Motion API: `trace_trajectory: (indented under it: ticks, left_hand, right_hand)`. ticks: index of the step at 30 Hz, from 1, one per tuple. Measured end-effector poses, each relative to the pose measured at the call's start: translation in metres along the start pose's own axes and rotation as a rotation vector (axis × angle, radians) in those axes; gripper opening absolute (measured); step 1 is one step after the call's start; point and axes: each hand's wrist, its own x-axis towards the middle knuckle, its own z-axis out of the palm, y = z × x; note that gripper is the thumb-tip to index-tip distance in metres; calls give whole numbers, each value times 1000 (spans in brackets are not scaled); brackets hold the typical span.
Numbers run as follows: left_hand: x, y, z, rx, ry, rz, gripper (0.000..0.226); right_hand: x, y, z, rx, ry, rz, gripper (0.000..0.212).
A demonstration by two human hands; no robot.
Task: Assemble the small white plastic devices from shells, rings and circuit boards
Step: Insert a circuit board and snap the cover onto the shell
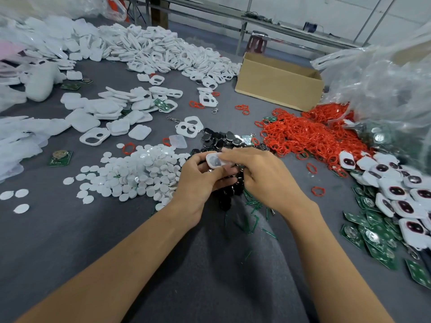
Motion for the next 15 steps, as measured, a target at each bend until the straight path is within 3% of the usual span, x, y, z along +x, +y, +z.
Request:
trace_trajectory:
  ticks: [5, 9, 13, 15]
  left_hand:
    - [-1, 0, 0, 1, 6, -8, 43]
    - [0, -2, 1, 70, 5, -32, 39]
    - [-1, -3, 2, 110, -30, -17, 29]
    - [0, -4, 3, 139, -61, 17, 25]
  right_hand:
    - [-1, 3, 2, 116, 45, 39, 68]
    - [1, 3, -4, 229, 181, 72, 63]
    - [14, -11, -11, 367, 307, 141, 49]
    - [31, -24, -11, 376, 288, 174, 41]
